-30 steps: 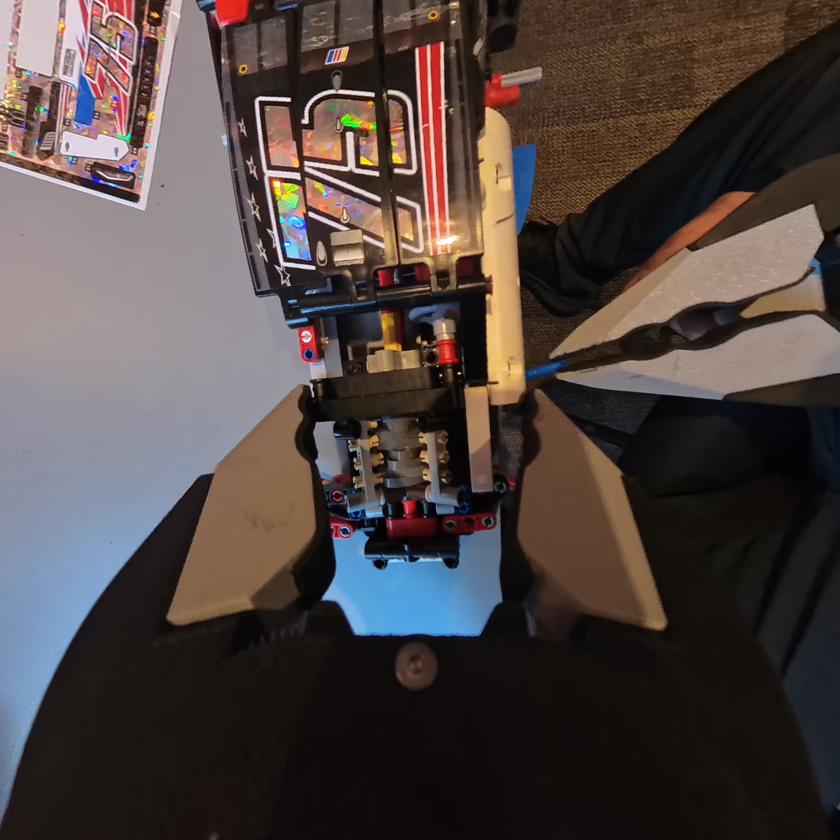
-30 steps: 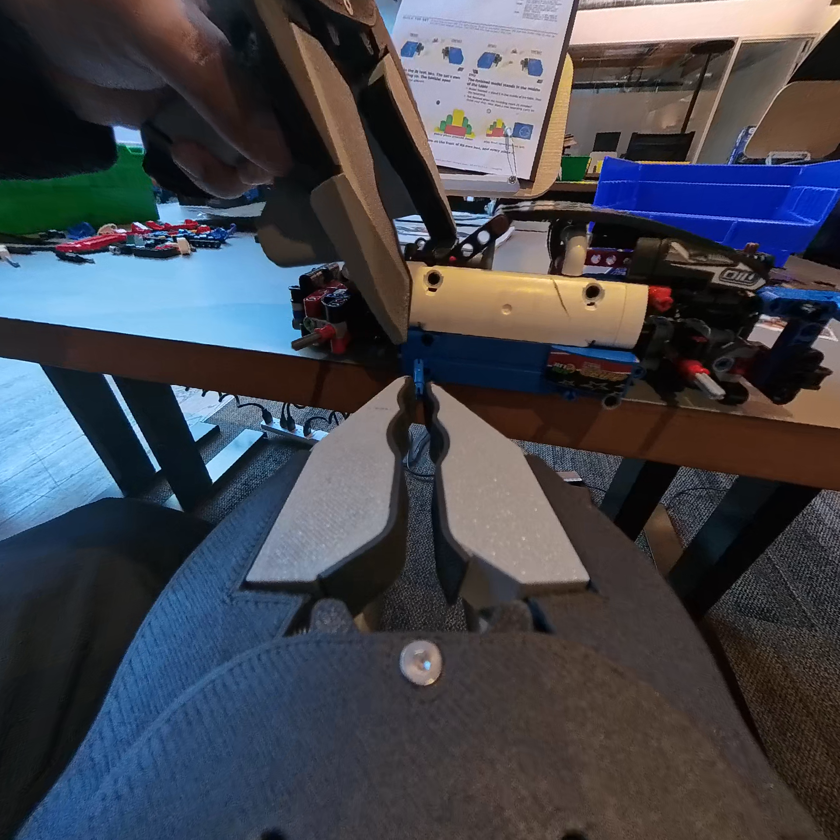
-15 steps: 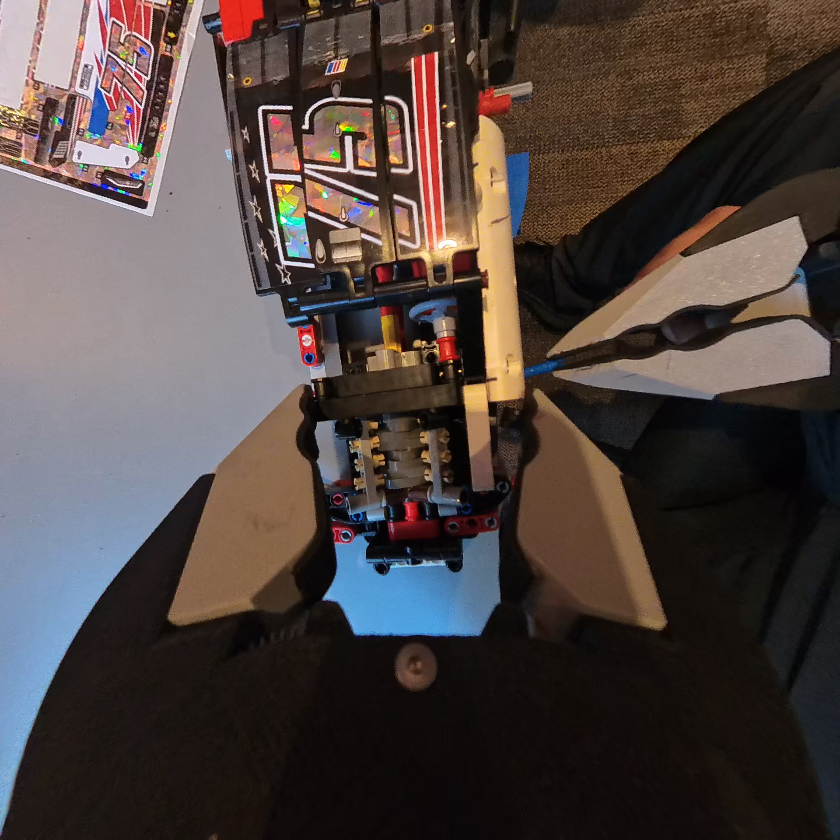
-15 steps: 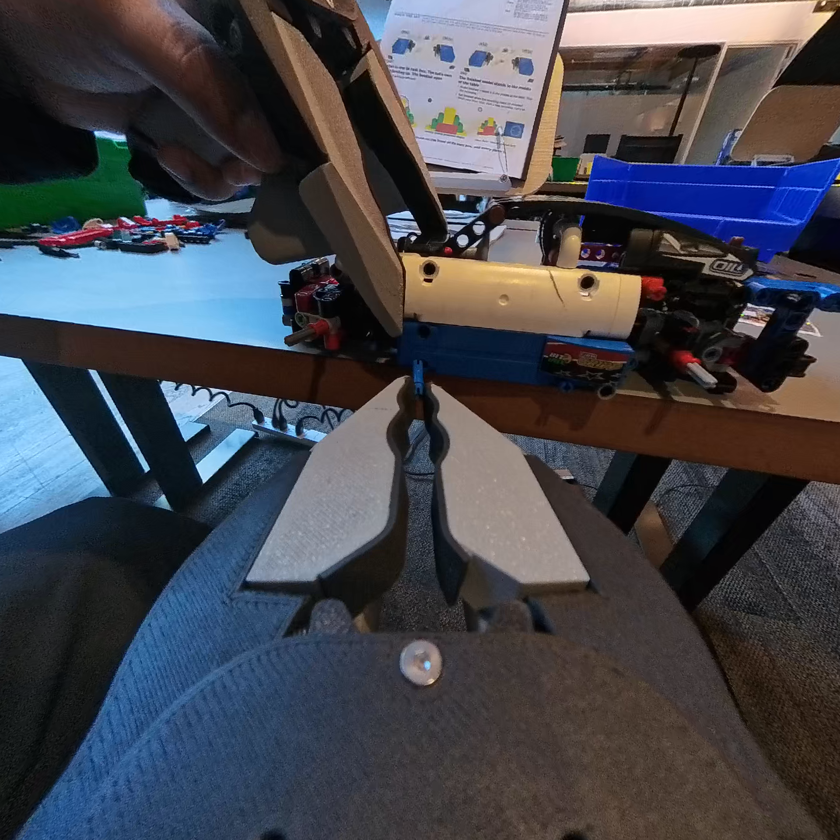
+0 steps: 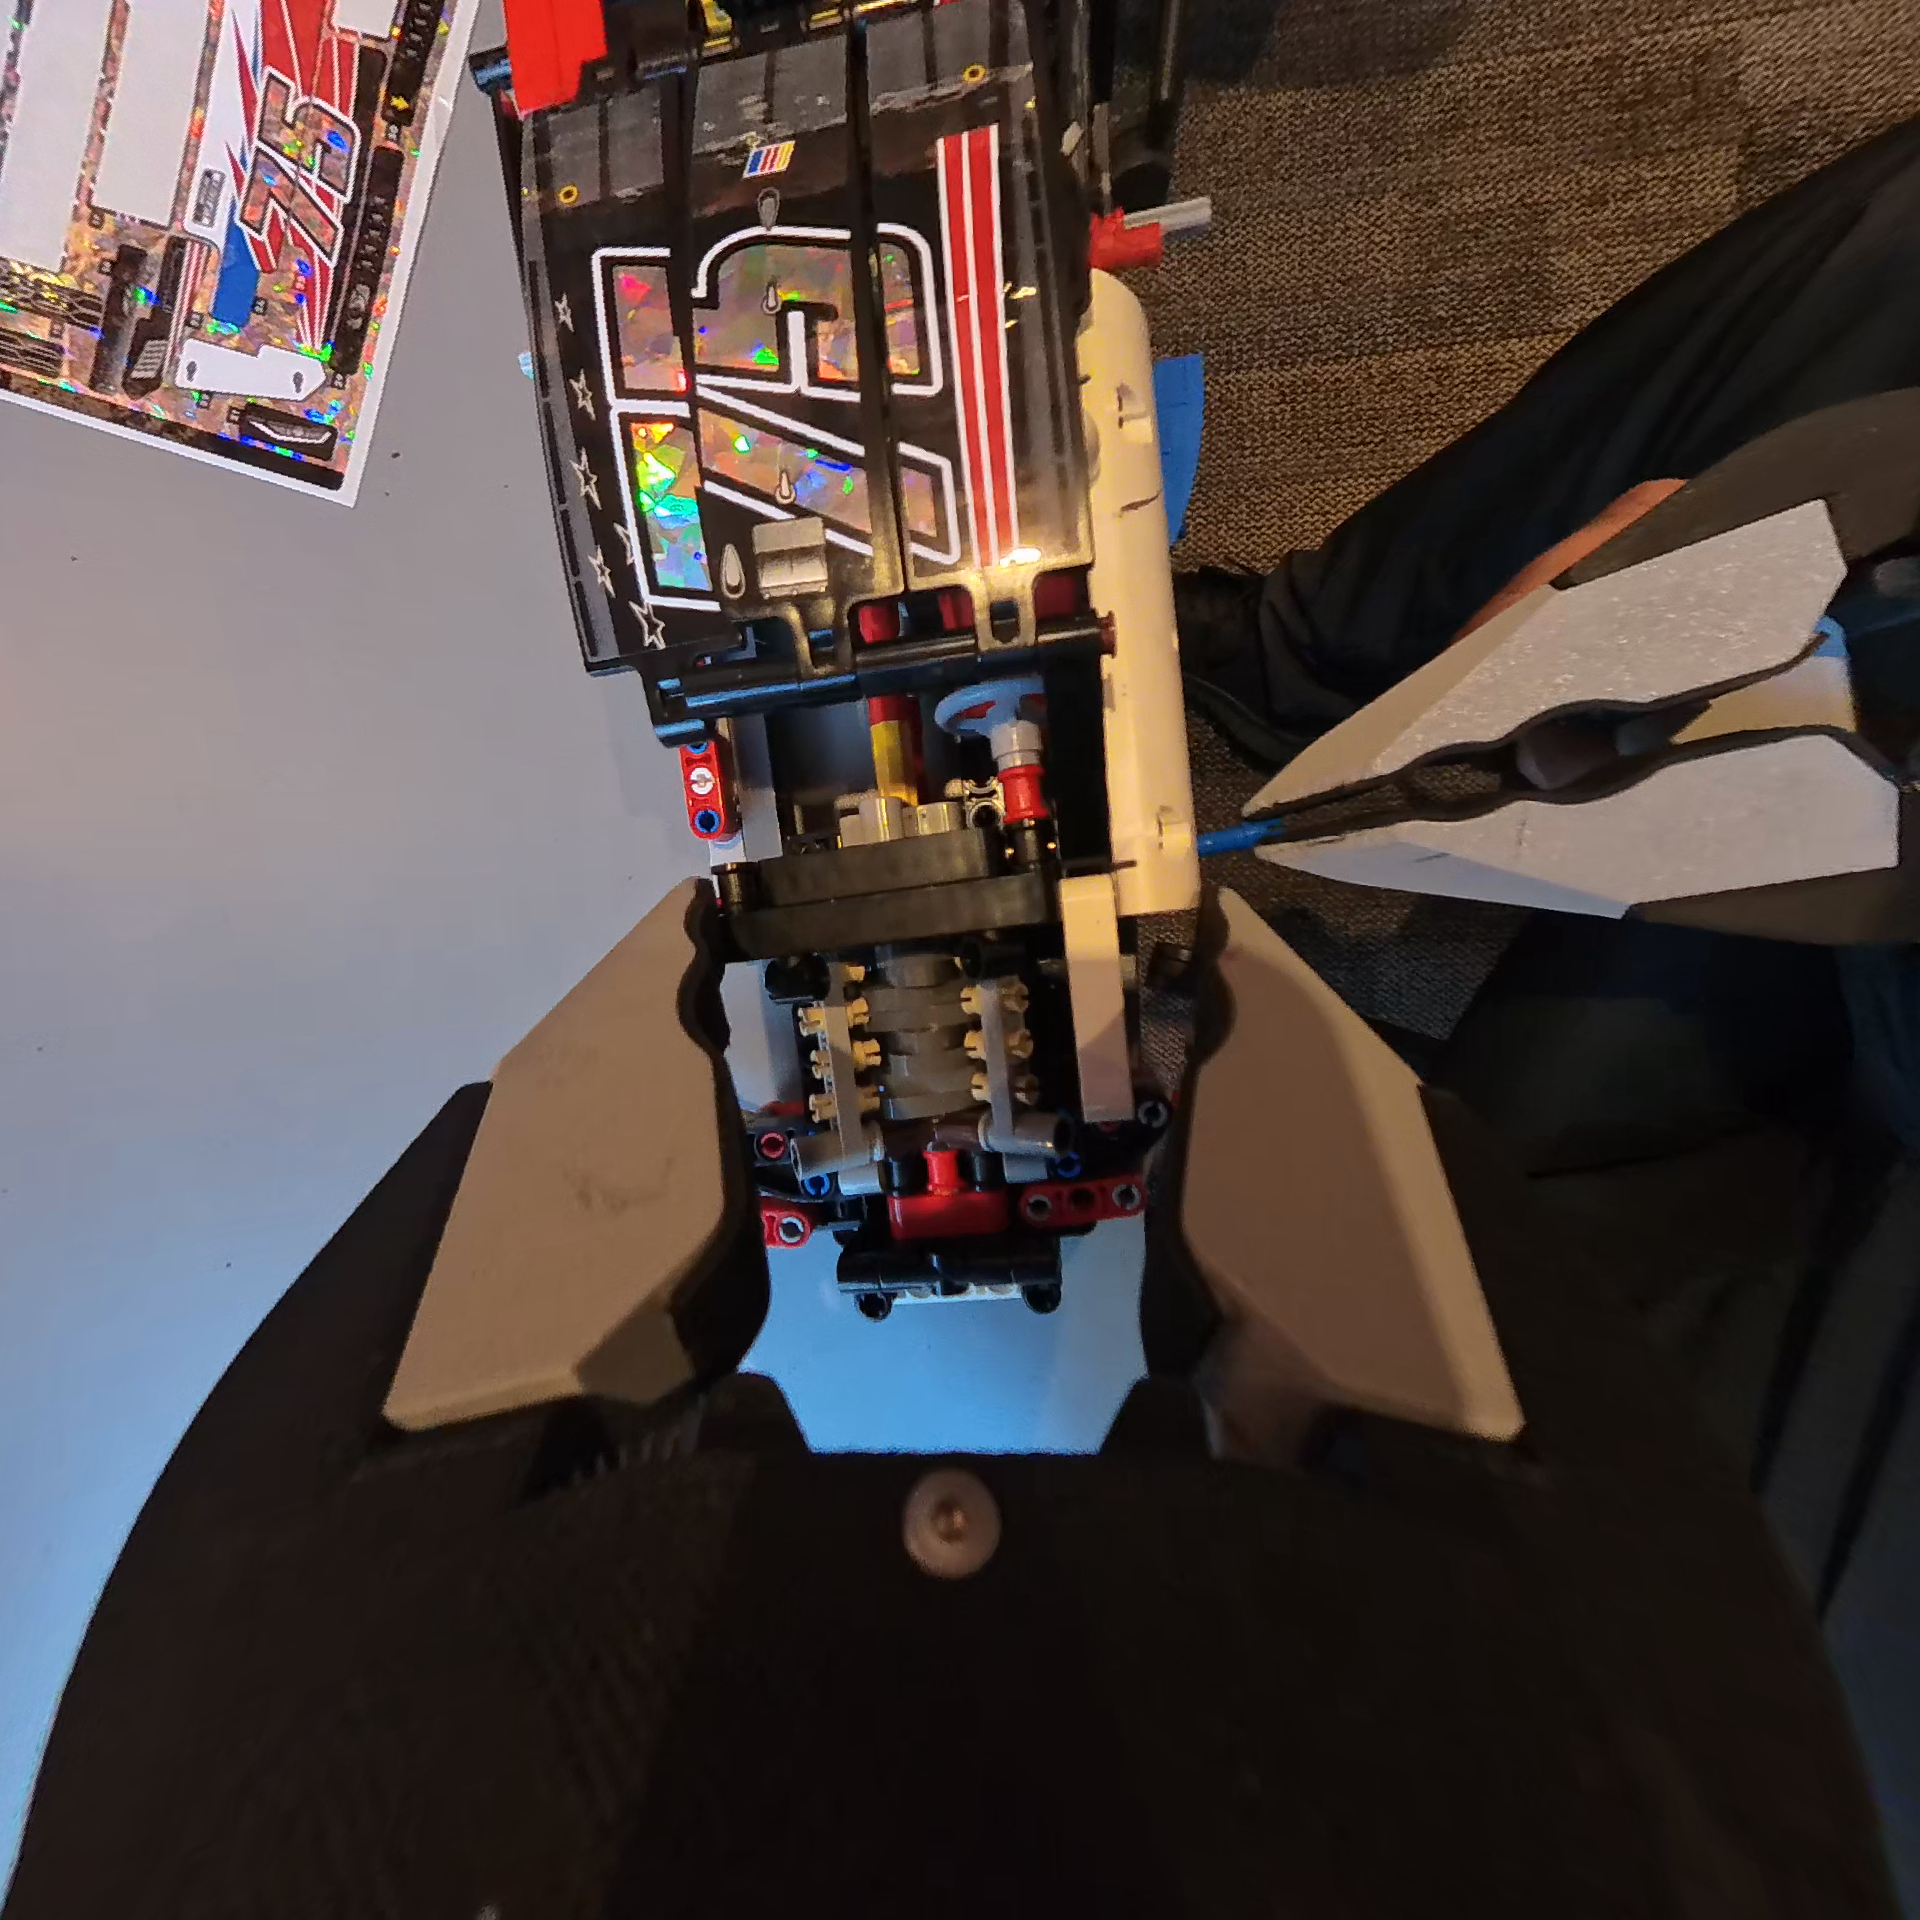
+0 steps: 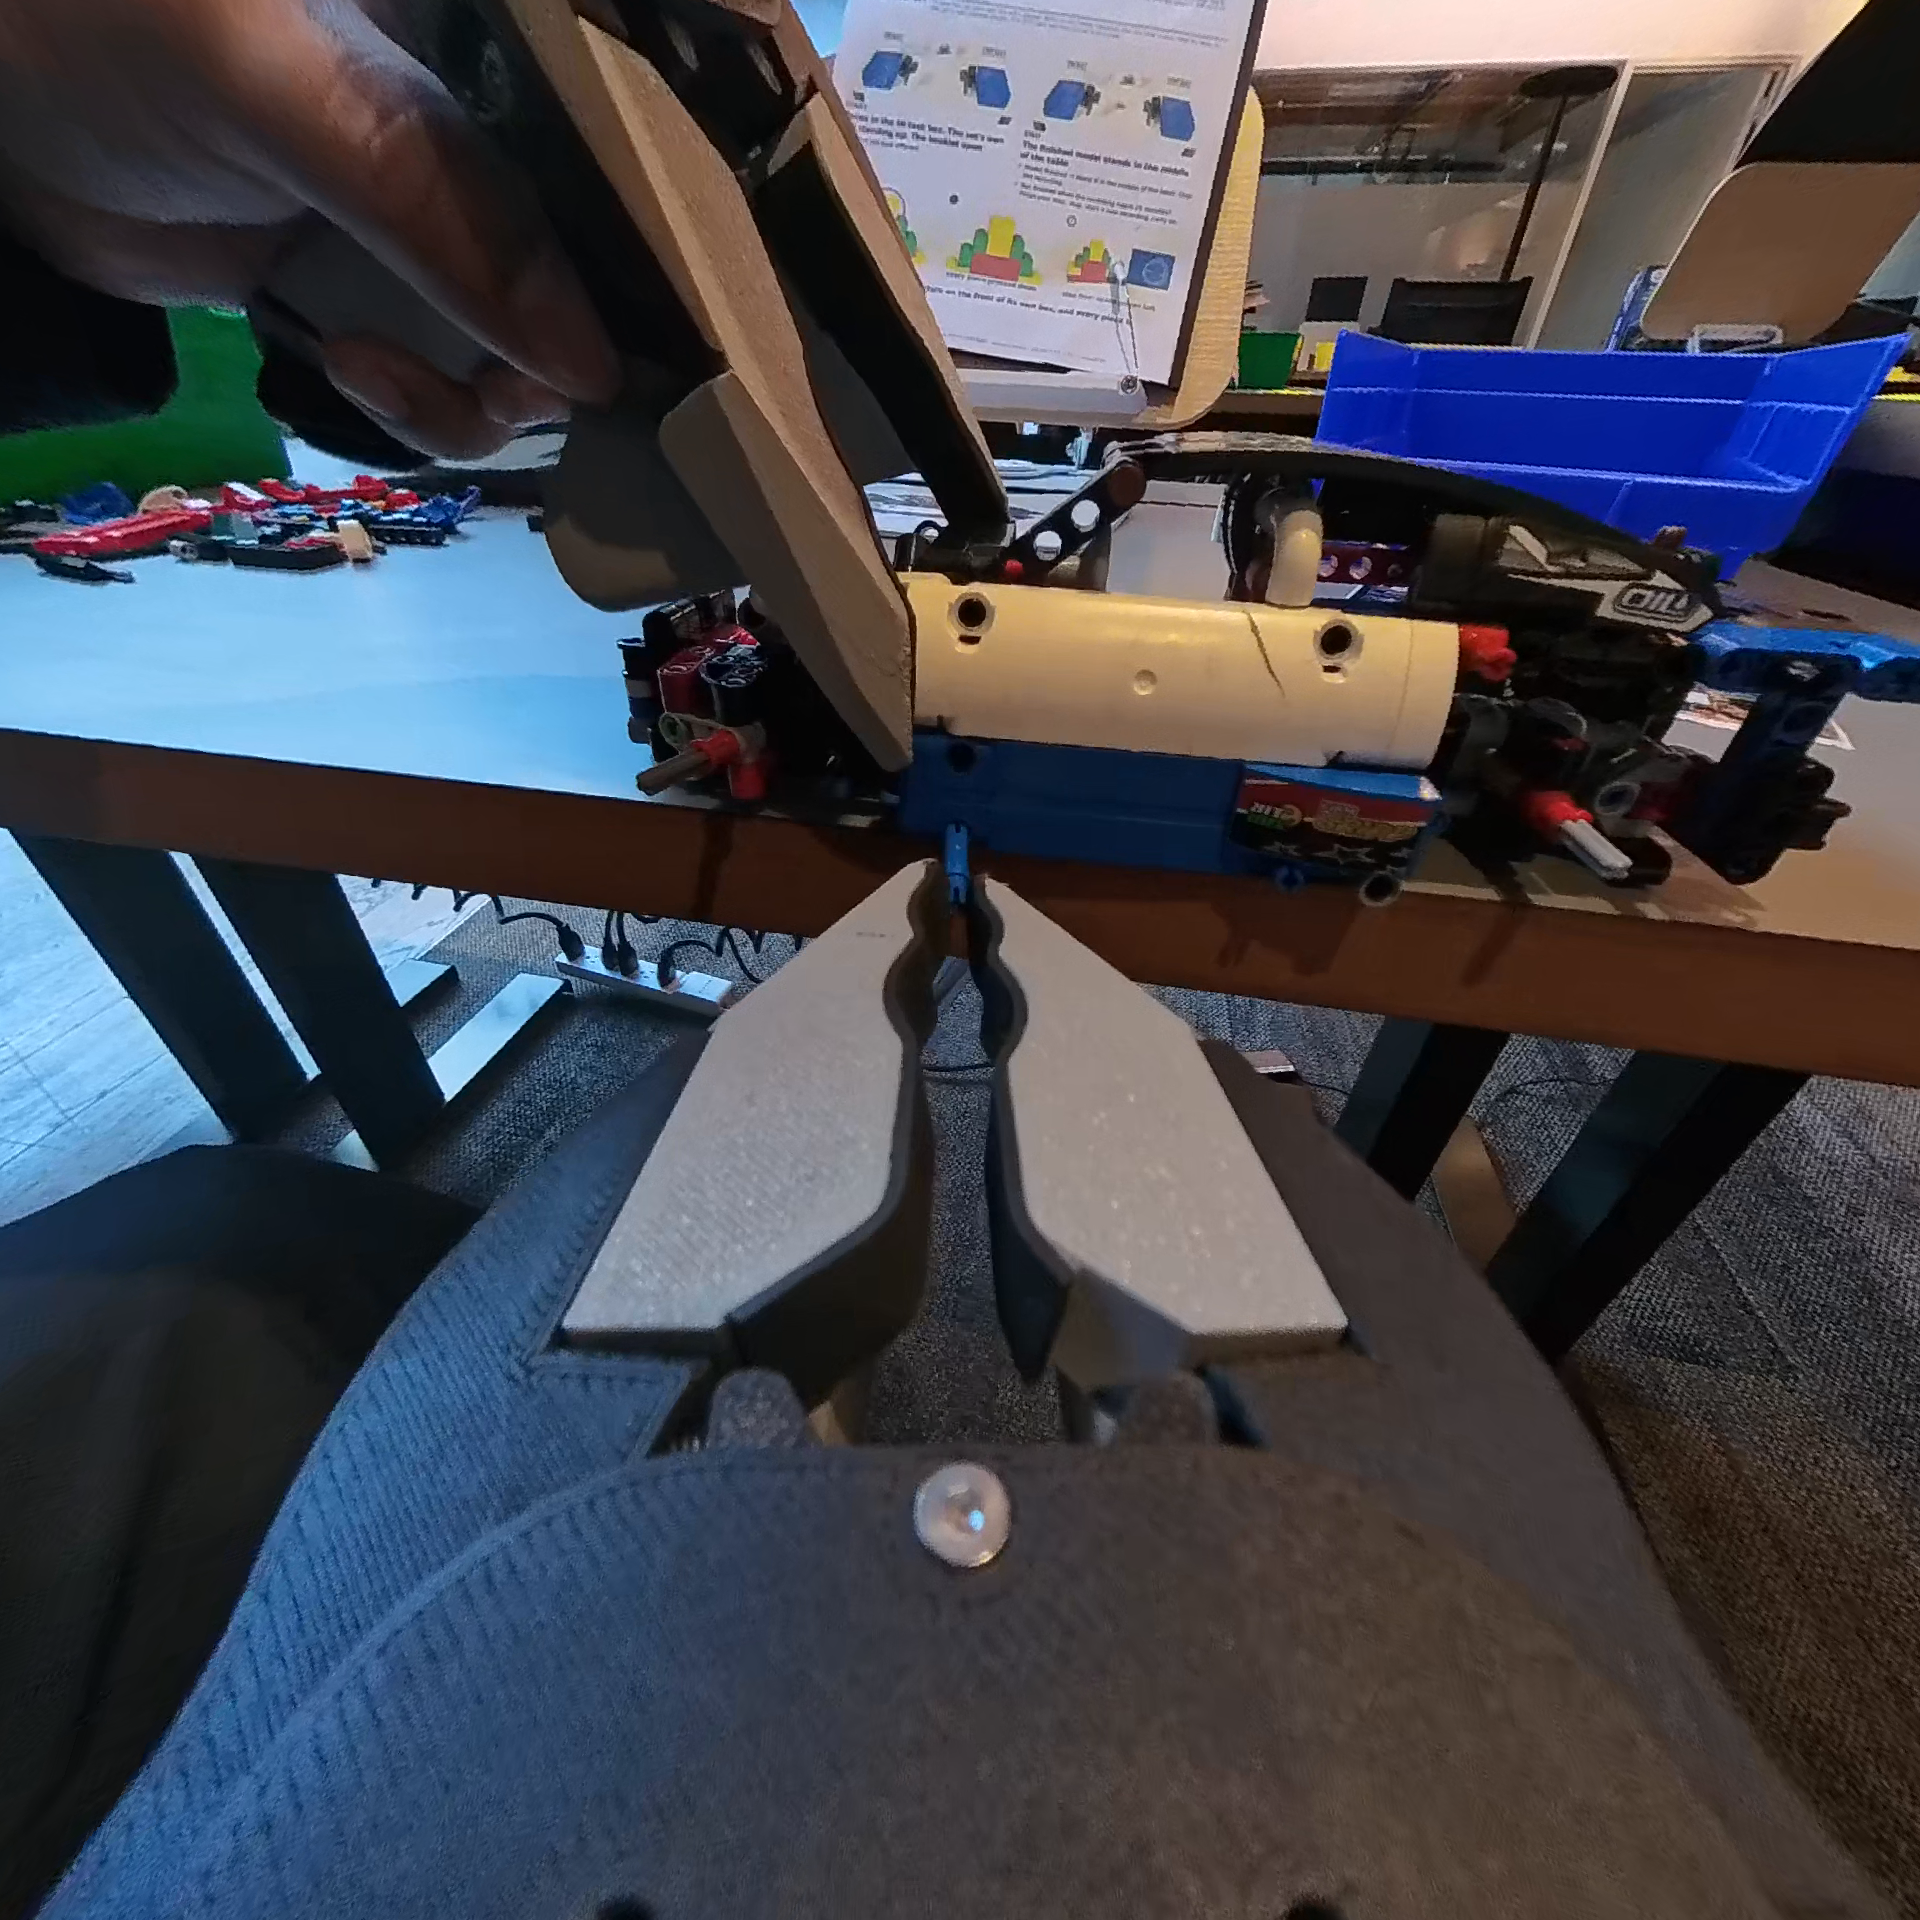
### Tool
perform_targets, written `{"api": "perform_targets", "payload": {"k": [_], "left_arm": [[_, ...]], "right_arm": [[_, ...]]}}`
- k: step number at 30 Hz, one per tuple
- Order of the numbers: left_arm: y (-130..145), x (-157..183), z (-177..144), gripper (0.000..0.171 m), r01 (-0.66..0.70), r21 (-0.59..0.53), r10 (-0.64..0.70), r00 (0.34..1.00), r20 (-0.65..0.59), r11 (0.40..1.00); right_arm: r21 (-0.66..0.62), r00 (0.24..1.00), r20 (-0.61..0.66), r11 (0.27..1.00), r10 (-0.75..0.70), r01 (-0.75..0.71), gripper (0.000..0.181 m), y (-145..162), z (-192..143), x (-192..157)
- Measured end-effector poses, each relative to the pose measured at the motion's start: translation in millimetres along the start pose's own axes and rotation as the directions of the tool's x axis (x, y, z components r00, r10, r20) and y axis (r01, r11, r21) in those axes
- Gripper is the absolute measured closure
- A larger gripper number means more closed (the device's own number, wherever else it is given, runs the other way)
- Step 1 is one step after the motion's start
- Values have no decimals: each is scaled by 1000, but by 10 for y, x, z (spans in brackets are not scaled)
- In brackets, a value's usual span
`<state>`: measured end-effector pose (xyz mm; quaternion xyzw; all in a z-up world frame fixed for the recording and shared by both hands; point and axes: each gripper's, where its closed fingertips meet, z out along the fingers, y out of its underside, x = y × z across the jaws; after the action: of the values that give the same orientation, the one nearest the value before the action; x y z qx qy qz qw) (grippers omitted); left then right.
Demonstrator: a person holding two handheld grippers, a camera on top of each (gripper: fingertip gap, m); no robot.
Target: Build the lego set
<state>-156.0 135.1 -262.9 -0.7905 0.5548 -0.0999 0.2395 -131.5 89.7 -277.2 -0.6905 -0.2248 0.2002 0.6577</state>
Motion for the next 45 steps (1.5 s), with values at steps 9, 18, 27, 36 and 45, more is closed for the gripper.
{"api": "perform_targets", "payload": {"k": [9, 18, 27, 36, 45], "left_arm": [[3, 4, 0, 83, -1, -2, 1, 1000, 6, 1000], [4, 1, -1, 84, 7, 8, -7, 1000, 8, 1000], [-12, 17, 0, 83, 11, 16, -11, 1000, 8, 1000], [-16, 34, 24, 82, 38, 31, -38, 999, -25, 999], [-3, 44, 34, 82, 65, 48, -63, 997, -51, 997]], "right_arm": [[34, 978, 69, 979, 198, -200, 181, -13, 8, 12], [-5, 979, -83, 983, -186, 186, 181, -69, 19, 4], [62, 998, -52, 997, 37, -34, 181, 26, 40, -16], [82, 985, -47, 984, 164, -160, 181, 143, 34, 146], [147, 964, -169, 972, 208, -184, 181, 38, -233, 797]]}}
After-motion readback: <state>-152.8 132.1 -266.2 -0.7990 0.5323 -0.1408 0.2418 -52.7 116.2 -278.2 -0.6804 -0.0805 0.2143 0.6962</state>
